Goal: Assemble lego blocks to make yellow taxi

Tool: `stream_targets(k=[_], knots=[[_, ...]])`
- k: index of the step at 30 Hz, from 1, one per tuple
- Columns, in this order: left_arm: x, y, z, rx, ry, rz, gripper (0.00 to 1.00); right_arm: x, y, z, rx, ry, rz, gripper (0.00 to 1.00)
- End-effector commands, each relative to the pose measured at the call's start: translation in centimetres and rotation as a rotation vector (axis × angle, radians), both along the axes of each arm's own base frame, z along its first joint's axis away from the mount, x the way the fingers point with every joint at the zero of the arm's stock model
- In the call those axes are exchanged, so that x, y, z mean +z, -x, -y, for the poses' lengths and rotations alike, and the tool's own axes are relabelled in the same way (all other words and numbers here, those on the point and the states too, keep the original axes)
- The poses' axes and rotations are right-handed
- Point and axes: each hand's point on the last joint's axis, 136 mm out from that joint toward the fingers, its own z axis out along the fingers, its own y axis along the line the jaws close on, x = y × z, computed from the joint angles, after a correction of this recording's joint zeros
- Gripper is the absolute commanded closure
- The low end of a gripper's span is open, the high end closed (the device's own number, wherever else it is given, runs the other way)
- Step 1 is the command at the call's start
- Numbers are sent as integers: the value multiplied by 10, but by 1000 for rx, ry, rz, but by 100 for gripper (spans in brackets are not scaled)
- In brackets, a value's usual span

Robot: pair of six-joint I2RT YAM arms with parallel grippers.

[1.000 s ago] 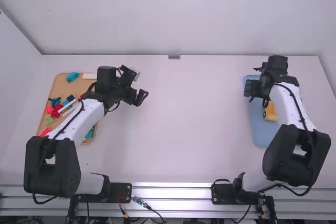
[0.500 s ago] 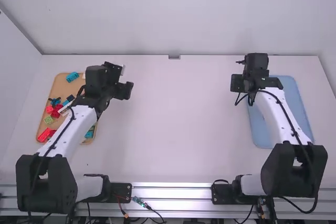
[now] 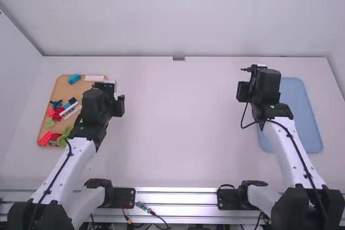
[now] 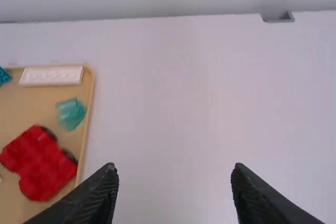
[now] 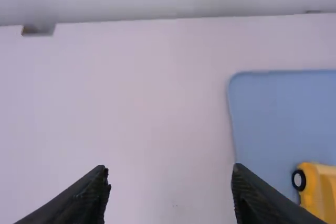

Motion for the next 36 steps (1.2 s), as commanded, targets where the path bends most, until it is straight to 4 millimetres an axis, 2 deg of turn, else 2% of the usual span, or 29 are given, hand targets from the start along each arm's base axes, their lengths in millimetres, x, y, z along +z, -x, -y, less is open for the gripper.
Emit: stream_targets(k=[1,10,19,26,36], knots=[[-4,14,-2,18,3,14,47,5,10,-1,4,-11,47,45],[-37,54,-2,18,3,14,67,22,31,-1,5,-10,241,64],[-82,89,-2,18,3,14,89,-15,76,-1,5,-10,247,87],[-111,105,-2,18,3,14,100,-44,100,-1,5,-10,247,100],[-73,98,-2,18,5,184,100,-88,125,-1,5,-10,247,100]])
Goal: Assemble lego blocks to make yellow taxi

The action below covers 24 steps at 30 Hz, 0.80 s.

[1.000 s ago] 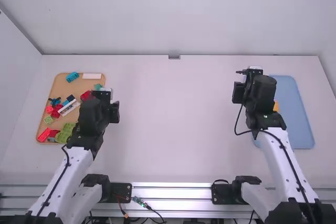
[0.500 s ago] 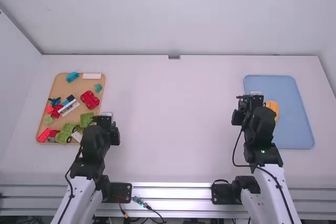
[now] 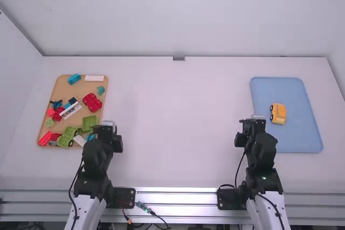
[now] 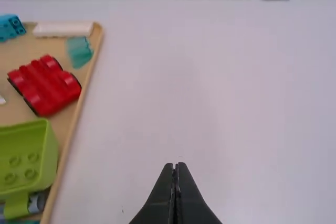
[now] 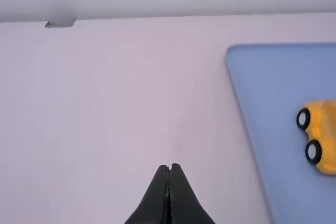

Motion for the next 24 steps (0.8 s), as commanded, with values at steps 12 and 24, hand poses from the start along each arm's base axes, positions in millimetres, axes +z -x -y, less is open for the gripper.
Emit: stream_targets(k=[12,24], knots=[[35,-1,0,1,5,164,100,-15,10,0,-3,-5,73,100],[61,2,0,1,5,278,100,18,10,0,-3,-5,218,100]])
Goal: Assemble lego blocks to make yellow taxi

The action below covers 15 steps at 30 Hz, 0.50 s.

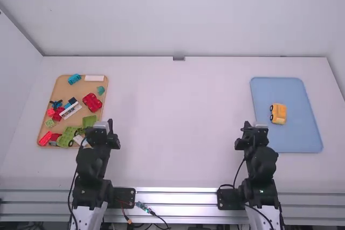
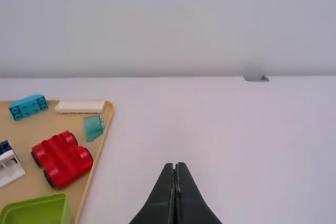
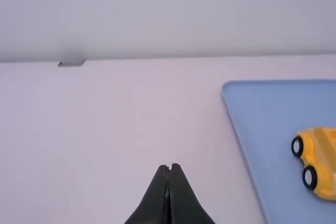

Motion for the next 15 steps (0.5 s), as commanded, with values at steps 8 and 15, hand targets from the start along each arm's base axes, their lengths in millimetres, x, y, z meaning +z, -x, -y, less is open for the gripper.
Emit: stream_targets(k=[8,15], knots=[[-3,0,0,0,-1,-1,100,17,2,1,-3,-7,89,100],[-3,0,0,0,-1,-1,100,20,3,1,-3,-7,104,100]])
